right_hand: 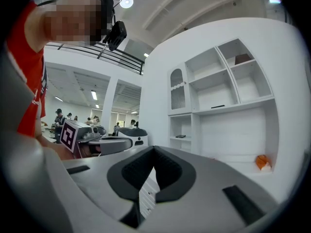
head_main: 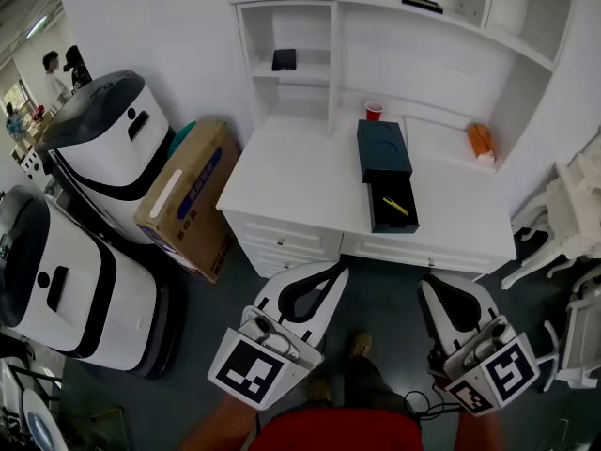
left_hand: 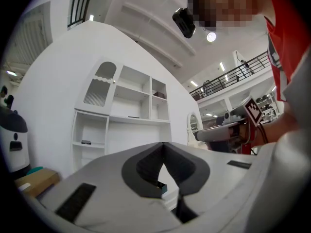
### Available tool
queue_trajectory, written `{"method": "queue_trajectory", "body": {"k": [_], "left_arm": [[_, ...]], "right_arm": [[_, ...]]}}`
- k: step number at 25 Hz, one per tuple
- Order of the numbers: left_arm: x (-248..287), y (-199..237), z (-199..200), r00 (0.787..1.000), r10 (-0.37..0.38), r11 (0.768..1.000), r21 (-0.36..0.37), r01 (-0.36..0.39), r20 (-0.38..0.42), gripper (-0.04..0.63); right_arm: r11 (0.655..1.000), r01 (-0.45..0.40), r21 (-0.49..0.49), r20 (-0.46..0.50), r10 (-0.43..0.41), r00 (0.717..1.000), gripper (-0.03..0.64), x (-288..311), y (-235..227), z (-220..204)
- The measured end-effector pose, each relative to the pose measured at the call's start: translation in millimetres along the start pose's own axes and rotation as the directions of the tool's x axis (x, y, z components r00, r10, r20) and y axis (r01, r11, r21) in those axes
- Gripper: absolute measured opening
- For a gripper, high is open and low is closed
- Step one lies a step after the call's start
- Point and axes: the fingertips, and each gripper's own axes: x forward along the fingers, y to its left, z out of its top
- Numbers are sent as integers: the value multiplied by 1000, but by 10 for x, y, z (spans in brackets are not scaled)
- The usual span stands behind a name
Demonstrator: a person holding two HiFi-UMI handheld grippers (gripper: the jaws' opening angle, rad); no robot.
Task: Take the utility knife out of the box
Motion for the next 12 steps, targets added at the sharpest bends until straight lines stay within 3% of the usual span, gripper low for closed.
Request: {"method": "queue_trajectory", "body": {"k": [10,12], "left_arm": [[680,505,-127,998,46,999,4,-46,-29,6],[869,629,-86,998,60,998,17,-60,6,6]], "right_arm": [[1000,-10,-4,-25,10,1000,9,543,-757,-195],[1000,-18,0,-29,18,999,9,652,-962,-227]]}}
